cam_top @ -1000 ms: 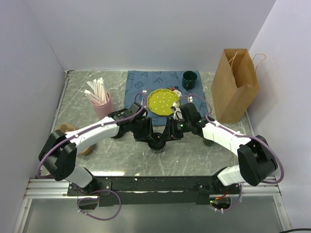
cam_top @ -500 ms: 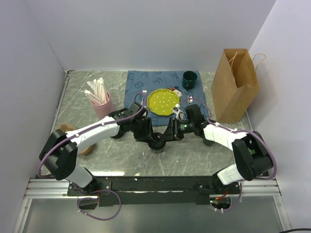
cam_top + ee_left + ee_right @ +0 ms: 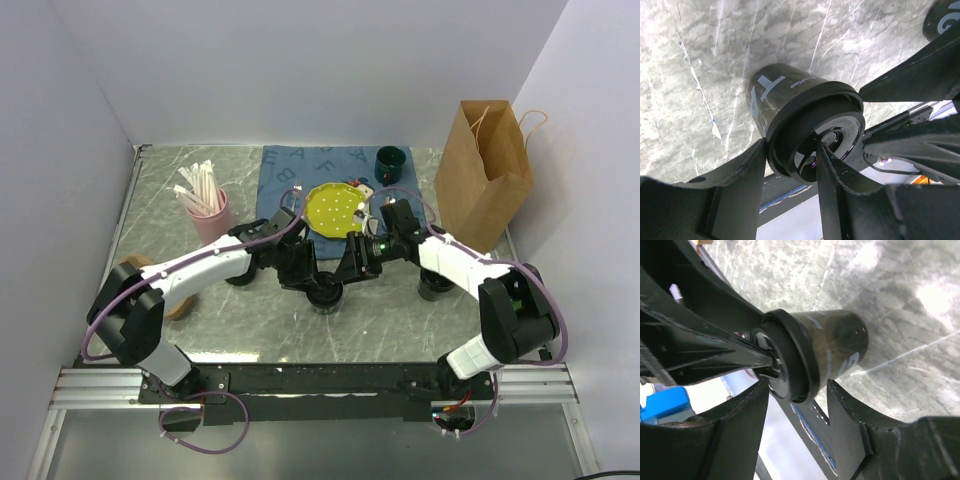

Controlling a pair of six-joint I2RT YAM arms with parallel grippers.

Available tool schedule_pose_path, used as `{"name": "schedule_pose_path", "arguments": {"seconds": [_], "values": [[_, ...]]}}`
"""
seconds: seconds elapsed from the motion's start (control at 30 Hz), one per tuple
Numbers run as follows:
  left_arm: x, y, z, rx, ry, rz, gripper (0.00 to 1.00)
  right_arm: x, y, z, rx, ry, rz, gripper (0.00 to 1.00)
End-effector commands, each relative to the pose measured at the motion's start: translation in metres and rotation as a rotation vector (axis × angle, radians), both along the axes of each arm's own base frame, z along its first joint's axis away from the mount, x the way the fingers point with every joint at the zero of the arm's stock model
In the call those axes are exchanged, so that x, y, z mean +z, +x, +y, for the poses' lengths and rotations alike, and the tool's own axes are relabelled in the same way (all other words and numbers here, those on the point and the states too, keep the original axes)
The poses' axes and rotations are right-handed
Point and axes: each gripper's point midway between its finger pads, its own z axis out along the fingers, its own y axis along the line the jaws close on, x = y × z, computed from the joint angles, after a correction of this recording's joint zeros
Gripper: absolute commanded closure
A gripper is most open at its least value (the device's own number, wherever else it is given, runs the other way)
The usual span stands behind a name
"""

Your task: Pack the takeout coffee

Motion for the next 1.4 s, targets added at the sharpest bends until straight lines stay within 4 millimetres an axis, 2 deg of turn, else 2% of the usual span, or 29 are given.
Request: {"name": "schedule_pose_path", "arguments": {"seconds": [0.0,0.03,0.3,0.4,0.47,0.53,0.7,0.73,0.77,0.93,1.13,1.23,1.3,1.37], "values": [[-0.05,-0.002,0.047,0.034,0.289,0.03,0.54,0.013,0.006,0.002,0.075,0.03,-0.018,0.42],[-0.048,0.0,0.045,0.033,0.285,0.025,0.54,0.015,0.009,0.004,0.082,0.031,-0.029,0.42],[-0.048,0.003,0.042,0.032,0.289,0.032,0.54,0.001,0.021,0.001,0.097,-0.042,-0.015,0.43],[-0.05,0.003,0.041,0.026,0.291,0.036,0.54,-0.005,0.026,0.0,0.084,-0.061,-0.013,0.46],[-0.053,0.003,0.042,0.026,0.301,0.043,0.54,-0.007,0.029,0.001,0.072,-0.048,-0.005,0.51],[-0.057,0.001,0.045,0.028,0.314,0.051,0.54,-0.012,0.028,0.003,0.073,-0.018,0.007,0.56],[-0.066,-0.008,0.05,0.038,0.317,0.076,0.54,-0.023,0.013,0.007,0.06,0.063,0.069,0.57],[-0.069,-0.011,0.052,0.044,0.319,0.086,0.54,-0.03,0.003,0.006,0.051,0.074,0.117,0.57],[-0.07,-0.013,0.052,0.045,0.312,0.089,0.54,-0.031,0.005,0.007,0.052,0.09,0.096,0.57],[-0.074,-0.019,0.055,0.057,0.306,0.105,0.54,-0.051,-0.01,0.002,0.047,0.081,0.144,0.57],[-0.077,-0.025,0.053,0.076,0.274,0.121,0.54,-0.065,-0.015,-0.001,0.042,0.06,0.17,0.58],[-0.074,-0.026,0.049,0.086,0.255,0.122,0.54,-0.054,-0.008,0.001,0.049,0.057,0.167,0.58],[-0.069,-0.025,0.045,0.087,0.239,0.118,0.54,-0.029,0.008,0.006,0.038,0.063,0.108,0.53],[-0.065,-0.025,0.042,0.094,0.227,0.113,0.53,-0.005,0.012,0.005,0.024,0.052,0.076,0.47]]}}
